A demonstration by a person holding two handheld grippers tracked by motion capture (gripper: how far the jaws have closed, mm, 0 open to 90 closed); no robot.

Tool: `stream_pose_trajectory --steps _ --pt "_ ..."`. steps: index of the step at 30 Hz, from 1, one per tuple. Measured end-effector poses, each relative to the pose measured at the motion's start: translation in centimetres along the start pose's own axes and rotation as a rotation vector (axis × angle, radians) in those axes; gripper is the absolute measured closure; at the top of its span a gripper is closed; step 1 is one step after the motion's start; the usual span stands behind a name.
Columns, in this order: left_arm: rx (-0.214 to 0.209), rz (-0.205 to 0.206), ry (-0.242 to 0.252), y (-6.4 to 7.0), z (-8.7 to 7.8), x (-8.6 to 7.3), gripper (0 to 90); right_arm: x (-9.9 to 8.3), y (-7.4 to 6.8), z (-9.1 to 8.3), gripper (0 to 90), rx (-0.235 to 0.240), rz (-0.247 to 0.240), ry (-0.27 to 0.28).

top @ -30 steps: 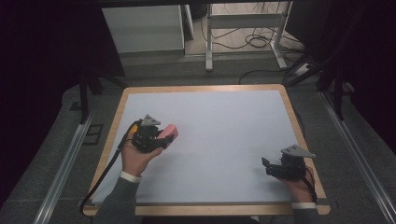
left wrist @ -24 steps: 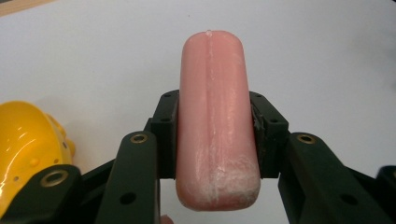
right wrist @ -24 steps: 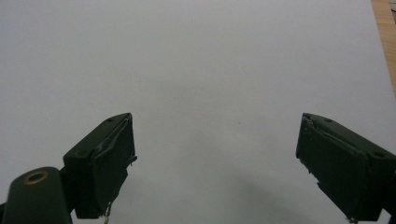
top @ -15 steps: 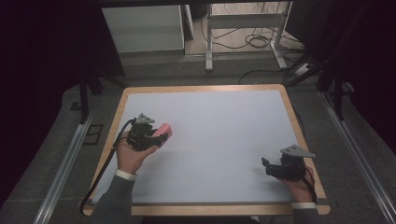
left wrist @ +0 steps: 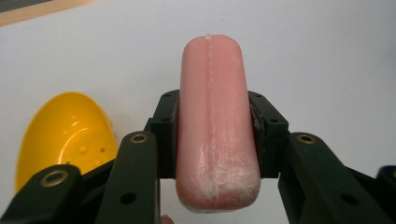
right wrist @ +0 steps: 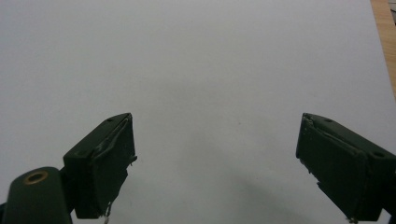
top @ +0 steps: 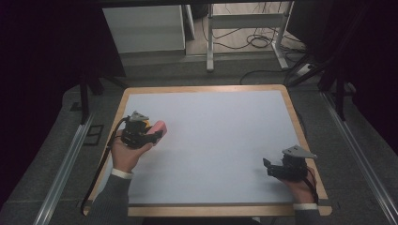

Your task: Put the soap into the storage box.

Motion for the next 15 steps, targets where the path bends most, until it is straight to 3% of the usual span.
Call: stream_pose_trajectory --steps 15 --pt "0.043 -0.048 -0.003 -2.4 -0.1 -0.2 60.1 0.0 0.0 0.0 11.4 -0.003 -0.002 -0.001"
Point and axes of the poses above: each handheld gripper's, and its own axes: z roughly forward along the jaws, x roughly out of its top, y roughly to its right, the point moved 2 cm from there along z, roughly forward along the jaws, and after that the axes turned 1 degree about x, right-handed, at the moved point
